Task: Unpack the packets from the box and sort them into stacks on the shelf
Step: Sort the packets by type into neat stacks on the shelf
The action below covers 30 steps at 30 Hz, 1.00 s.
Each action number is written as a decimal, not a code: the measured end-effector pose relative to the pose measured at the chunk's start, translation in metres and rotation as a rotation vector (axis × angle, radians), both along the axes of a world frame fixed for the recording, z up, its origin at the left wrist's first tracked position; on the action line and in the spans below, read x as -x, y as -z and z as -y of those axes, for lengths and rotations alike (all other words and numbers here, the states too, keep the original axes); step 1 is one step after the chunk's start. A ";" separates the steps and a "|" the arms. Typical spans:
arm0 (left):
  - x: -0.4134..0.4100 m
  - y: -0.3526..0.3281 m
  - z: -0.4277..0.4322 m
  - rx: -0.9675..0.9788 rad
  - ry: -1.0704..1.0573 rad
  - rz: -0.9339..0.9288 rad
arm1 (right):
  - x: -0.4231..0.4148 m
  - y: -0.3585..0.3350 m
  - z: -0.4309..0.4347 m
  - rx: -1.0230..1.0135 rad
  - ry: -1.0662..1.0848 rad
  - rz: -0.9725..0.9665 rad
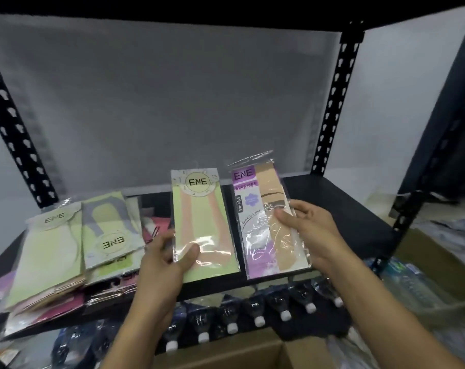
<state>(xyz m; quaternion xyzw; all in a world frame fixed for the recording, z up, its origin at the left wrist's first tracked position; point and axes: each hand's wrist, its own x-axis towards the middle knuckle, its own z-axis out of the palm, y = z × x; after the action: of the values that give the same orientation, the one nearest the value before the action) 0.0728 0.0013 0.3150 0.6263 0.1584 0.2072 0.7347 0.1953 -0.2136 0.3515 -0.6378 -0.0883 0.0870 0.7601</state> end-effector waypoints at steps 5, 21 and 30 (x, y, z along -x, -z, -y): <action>-0.045 0.012 0.045 -0.035 0.049 -0.088 | -0.033 0.000 0.054 0.086 0.119 -0.001; -0.138 0.032 0.091 -0.205 0.020 -0.236 | -0.145 0.033 0.118 0.328 0.248 -0.047; -0.160 0.038 0.101 -0.857 -0.072 -0.303 | -0.187 0.054 0.127 0.720 0.309 0.065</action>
<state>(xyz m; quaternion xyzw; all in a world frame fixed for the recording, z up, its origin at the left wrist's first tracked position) 0.2328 -0.0995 0.2773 0.8912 0.1858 0.1855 0.3699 0.3821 -0.3405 0.2977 -0.8720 0.0209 -0.0237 0.4885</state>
